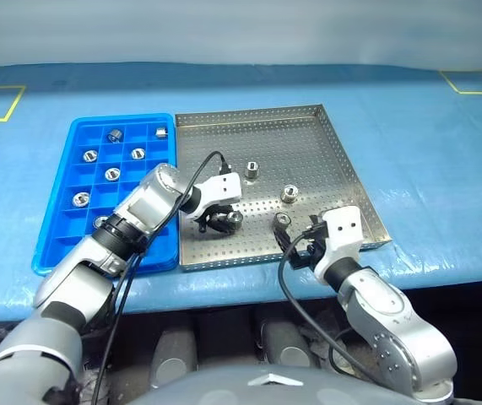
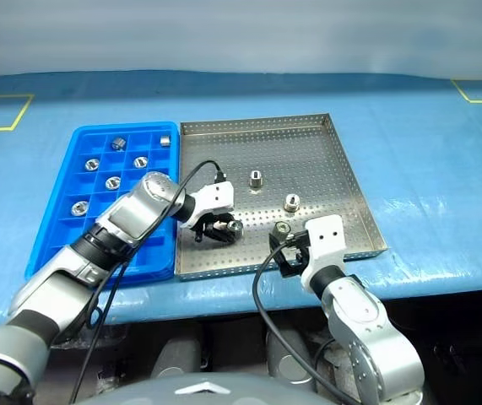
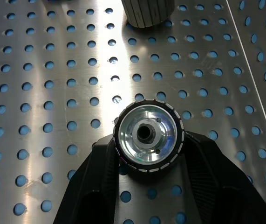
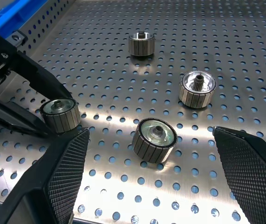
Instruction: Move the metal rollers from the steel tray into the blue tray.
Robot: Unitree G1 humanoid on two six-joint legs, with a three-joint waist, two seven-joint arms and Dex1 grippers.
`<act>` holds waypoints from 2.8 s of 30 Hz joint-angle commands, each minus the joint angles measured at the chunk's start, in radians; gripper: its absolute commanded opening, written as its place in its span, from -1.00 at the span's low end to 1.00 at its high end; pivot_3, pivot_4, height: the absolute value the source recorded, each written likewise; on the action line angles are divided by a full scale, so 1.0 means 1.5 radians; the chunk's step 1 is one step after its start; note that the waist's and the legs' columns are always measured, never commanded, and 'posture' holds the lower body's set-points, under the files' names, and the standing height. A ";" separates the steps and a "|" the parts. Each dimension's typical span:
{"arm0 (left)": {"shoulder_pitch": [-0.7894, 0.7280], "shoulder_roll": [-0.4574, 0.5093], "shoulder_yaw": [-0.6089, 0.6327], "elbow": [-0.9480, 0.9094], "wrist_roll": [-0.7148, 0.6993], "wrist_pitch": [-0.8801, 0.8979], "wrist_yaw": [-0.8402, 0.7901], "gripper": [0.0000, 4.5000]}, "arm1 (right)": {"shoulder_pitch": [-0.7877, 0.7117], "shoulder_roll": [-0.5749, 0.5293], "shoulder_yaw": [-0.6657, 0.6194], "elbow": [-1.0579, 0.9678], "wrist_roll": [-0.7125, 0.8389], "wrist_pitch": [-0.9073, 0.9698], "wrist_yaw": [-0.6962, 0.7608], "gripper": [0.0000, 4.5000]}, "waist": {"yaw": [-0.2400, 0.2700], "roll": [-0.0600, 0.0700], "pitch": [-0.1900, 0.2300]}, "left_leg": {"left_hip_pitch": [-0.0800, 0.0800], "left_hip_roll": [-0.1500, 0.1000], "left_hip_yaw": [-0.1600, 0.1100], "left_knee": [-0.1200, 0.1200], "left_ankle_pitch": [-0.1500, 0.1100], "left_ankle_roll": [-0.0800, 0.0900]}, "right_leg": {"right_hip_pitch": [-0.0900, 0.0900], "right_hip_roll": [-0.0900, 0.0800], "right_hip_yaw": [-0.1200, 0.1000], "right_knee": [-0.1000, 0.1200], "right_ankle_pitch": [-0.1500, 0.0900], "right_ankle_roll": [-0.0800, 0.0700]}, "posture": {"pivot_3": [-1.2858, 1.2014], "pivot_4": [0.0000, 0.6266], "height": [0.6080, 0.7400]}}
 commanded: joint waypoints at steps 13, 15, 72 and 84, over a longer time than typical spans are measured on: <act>0.156 0.057 0.330 -0.358 -0.072 0.196 0.253 -0.18 | -0.049 -0.007 0.039 0.004 -0.002 -0.020 0.012 1.00 | 0.001 0.000 0.000 | 0.001 0.001 -0.001 -0.001 0.000 0.000 | 0.000 0.001 0.000 0.001 0.001 0.003 | 0.01 -0.52 1.00; 0.193 0.073 0.373 -0.407 -0.079 0.232 0.284 -0.18 | -0.068 -0.005 0.053 0.018 -0.005 -0.024 0.017 1.00 | 0.006 0.000 0.000 | 0.001 0.001 -0.001 -0.001 0.000 0.000 | 0.000 0.002 0.000 0.001 0.001 0.002 | 0.03 -0.52 1.00; 0.313 -0.035 0.495 -0.565 -0.182 0.224 0.472 0.99 | -0.220 -0.017 0.047 0.180 -0.095 -0.142 0.087 1.00 | 0.077 -0.002 0.001 | 0.001 0.000 -0.001 -0.001 0.001 -0.002 | 0.001 -0.001 -0.002 0.000 0.001 -0.002 | 0.10 -0.52 1.00; 0.407 -0.087 0.291 -0.476 -0.127 -0.026 0.445 0.99 | -0.449 0.077 -0.046 0.398 -0.097 -0.001 -0.018 1.00 | 0.037 -0.001 0.002 | 0.001 0.000 0.000 -0.001 0.001 -0.002 | 0.000 -0.001 -0.001 0.000 0.004 -0.001 | 0.05 -0.52 1.00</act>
